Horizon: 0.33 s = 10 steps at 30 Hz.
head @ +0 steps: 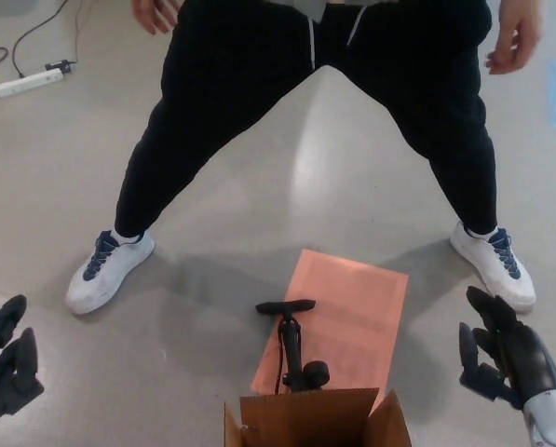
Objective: Use both hands to pick up a football from a person and place it into a container beneath
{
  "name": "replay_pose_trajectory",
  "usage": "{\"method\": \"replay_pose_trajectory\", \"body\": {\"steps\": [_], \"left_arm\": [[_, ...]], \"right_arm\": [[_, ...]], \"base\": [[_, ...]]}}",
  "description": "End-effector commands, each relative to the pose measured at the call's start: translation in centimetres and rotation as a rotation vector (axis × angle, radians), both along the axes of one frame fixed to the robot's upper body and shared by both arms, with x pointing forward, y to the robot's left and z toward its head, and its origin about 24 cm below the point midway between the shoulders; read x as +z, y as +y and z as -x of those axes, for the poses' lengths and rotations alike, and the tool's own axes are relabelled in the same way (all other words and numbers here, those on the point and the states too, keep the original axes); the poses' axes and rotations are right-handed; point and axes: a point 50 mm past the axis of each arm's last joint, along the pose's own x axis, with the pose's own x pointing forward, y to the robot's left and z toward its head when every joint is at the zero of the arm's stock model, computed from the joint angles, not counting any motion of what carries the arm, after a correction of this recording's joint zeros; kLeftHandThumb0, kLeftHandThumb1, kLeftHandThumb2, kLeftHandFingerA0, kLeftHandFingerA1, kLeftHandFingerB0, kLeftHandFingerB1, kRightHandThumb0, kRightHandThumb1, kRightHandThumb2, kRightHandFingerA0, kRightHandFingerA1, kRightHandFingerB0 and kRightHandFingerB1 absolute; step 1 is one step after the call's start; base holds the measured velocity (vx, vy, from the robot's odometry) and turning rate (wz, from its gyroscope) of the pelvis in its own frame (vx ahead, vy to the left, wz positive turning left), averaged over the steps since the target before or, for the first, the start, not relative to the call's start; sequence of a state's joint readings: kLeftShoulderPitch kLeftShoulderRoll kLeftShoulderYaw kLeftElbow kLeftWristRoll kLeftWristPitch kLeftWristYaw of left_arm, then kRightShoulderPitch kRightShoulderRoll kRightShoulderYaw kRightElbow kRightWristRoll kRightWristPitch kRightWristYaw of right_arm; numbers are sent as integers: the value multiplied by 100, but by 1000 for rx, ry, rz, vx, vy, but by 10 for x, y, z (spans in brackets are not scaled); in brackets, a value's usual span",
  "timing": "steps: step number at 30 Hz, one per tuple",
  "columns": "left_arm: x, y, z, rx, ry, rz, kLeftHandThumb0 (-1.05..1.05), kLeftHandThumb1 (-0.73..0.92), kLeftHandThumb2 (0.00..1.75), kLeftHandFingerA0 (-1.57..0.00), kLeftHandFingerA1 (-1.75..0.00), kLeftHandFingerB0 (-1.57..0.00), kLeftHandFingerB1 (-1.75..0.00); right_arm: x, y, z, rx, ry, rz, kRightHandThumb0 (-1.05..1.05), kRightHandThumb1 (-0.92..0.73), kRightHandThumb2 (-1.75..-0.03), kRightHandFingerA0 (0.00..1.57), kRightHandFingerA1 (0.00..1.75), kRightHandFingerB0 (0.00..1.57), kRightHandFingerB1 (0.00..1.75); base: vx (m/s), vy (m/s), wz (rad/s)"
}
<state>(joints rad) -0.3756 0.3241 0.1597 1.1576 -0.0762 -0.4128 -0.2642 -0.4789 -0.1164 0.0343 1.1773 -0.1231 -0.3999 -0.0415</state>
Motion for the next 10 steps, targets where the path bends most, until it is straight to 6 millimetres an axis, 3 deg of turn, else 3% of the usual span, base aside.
{"method": "replay_pose_trajectory", "body": {"steps": [1,2,3,4,5,6,7,8,10], "left_arm": [[8,6,-2,-23,-19,-52,-76,92,74,-9,-26,-15,-28],[8,6,-2,-23,-18,-54,-76,92,74,-9,-26,-15,-28],[8,6,-2,-12,-19,-54,-85,82,88,-35,-55,-42,-68],[7,7,-3,3,-19,-48,-79,82,118,-42,-99,-50,-94],[7,7,-3,16,-18,-41,-79,82,118,-42,-99,-50,-94],[7,7,-3,21,-22,-29,-79,78,112,-51,-109,-55,-105],[7,6,-3,26,-27,-16,-79,78,112,-51,-109,-55,-105],[7,6,-4,24,-32,-9,-85,87,68,-40,-156,-30,-139],[7,6,-4,23,-34,-6,-85,87,68,-40,-156,-30,-139]], "right_arm": [[6,-5,-4,20,-29,33,-72,-92,-77,9,26,8,22],[6,-5,-4,22,-31,38,-72,-92,-77,9,26,8,22],[8,-6,-4,13,-41,20,-76,-92,-77,66,47,59,44],[8,-6,-5,8,-40,3,-76,-92,-75,106,80,82,110],[9,-7,-6,6,-34,-9,-76,-92,-75,106,80,82,110],[9,-7,-6,10,-34,-7,-77,-92,-75,111,92,85,129],[10,-7,-7,14,-37,-2,-77,-92,-75,111,92,85,129],[11,-6,-7,26,-43,6,-77,-92,-75,106,102,82,135],[12,-6,-8,30,-46,9,-77,-92,-75,106,102,82,135]], "base": [[0,0,0],[0,0,0],[0,0,0],[0,0,0],[0,0,0],[0,0,0],[0,0,0],[0,0,0],[0,0,0]]}}
